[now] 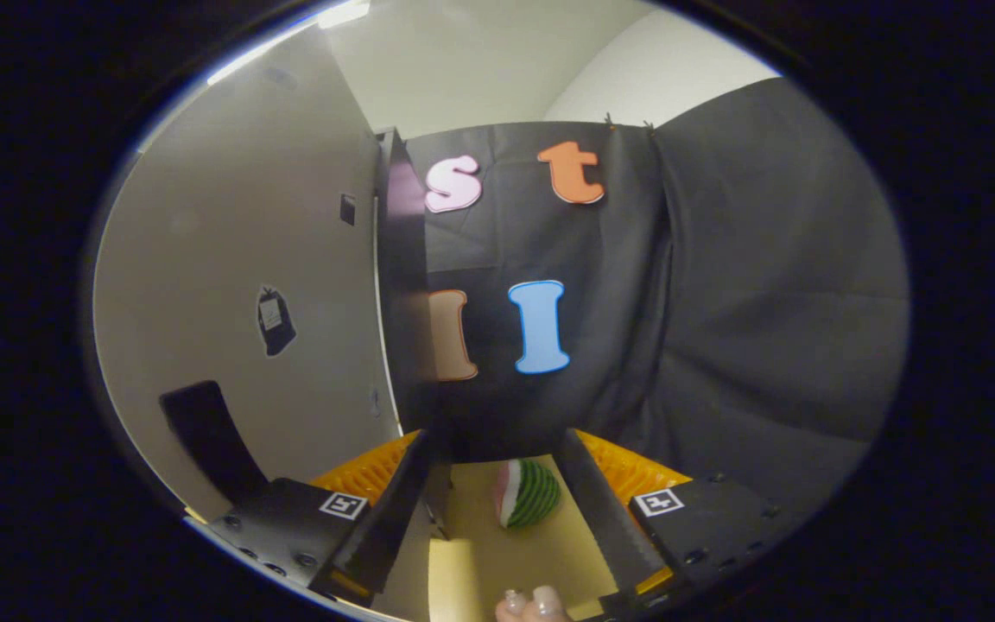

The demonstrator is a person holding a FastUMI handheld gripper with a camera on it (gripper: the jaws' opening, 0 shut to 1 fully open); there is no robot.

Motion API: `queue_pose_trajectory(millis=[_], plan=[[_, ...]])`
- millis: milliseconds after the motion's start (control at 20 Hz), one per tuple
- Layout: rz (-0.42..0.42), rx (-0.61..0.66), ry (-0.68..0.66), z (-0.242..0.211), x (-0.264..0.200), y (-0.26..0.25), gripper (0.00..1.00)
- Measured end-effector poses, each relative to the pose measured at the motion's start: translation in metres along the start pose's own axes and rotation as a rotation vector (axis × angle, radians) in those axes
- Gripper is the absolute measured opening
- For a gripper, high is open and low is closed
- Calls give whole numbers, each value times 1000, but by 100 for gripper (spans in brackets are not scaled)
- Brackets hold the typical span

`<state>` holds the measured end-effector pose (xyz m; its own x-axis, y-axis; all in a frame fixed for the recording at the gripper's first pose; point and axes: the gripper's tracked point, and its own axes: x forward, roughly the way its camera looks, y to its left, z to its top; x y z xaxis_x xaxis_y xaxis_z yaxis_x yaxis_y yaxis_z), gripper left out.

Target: Open the shoe cabinet door, grab the shoes and put them into the shoe cabinet, then close the shoe cabinet door.

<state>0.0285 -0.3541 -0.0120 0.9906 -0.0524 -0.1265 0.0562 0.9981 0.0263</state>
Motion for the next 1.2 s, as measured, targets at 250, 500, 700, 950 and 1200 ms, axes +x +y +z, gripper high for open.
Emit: queue_pose_trajectory(millis=[250,500,700,950,1200], plan=[[27,-29,-27,4,-2,15,95],[32,-42,-39,6,-5,42,94],[35,-25,-39,3,-11,81,94],[23,0,-36,-5,-11,140,94],[77,21,-63,-3,-8,218,94]])
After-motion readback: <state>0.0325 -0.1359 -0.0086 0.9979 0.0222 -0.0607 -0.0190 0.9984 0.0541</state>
